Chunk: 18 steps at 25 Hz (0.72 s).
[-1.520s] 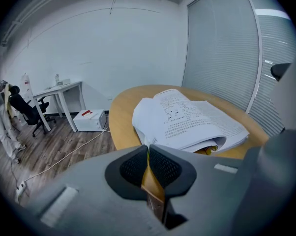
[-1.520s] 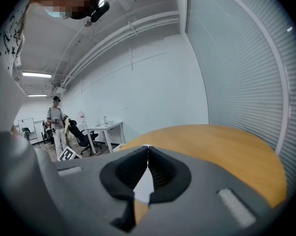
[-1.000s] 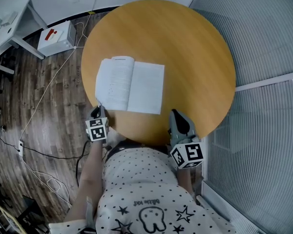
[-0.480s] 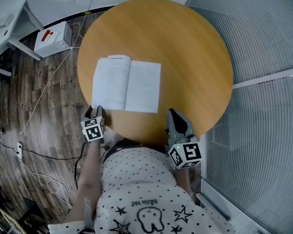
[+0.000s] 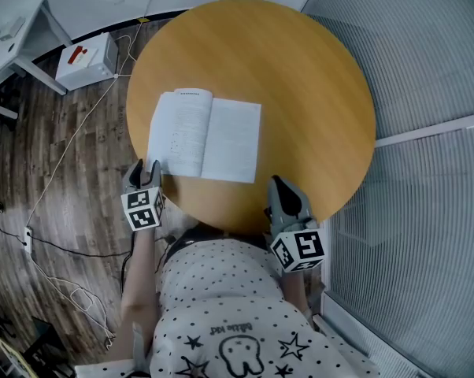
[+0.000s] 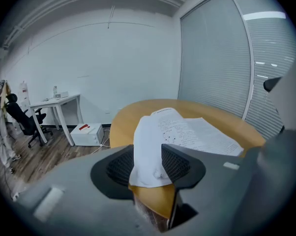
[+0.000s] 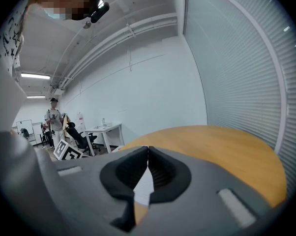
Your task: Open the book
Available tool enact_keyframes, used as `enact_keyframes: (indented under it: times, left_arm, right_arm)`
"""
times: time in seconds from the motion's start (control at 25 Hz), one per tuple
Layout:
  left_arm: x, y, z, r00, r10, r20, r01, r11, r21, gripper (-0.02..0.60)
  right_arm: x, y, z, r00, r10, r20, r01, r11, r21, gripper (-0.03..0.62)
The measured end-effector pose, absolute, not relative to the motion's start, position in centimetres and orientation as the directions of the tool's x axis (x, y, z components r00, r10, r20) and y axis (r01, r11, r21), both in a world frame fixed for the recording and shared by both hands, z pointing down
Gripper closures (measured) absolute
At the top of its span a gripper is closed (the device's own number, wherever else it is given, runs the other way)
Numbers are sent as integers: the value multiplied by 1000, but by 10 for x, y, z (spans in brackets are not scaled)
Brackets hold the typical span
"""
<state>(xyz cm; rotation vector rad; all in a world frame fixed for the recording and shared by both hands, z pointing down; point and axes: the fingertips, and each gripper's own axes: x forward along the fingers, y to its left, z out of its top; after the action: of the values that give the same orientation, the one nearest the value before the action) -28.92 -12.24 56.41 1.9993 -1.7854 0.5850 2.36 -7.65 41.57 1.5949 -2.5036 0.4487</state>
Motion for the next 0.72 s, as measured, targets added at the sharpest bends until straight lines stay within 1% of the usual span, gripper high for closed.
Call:
enact_keyframes:
  times: [0.28,0.4,0.52,0.64,0.72]
  left_arm:
    - [-275,-131,529,154,-864,479,-987,-157,34,435]
    - [-269,-135,516,168,-879,447,-985,-167,40,471]
    - [-266,-139,498,169,-900,401,-984,-174,23,533]
    - [-262,-144,480,185,-916,357,-981,-192,17,565]
    - [-259,-148,470,200,-921,336,-979,-205,20,571]
  right_arm:
    - [14,-72,409,-434,-859,273,-900,401,-171,589]
    - [16,-72,407,-431,-862,268,-901,397,-172,589]
    - [18,-71,405,-424,-866,264,-904,390,-173,589]
    - [19,-70,405,-417,-870,265,-908,381,-176,589]
    - [19,-69,407,-413,-871,266,-909,377,-178,589]
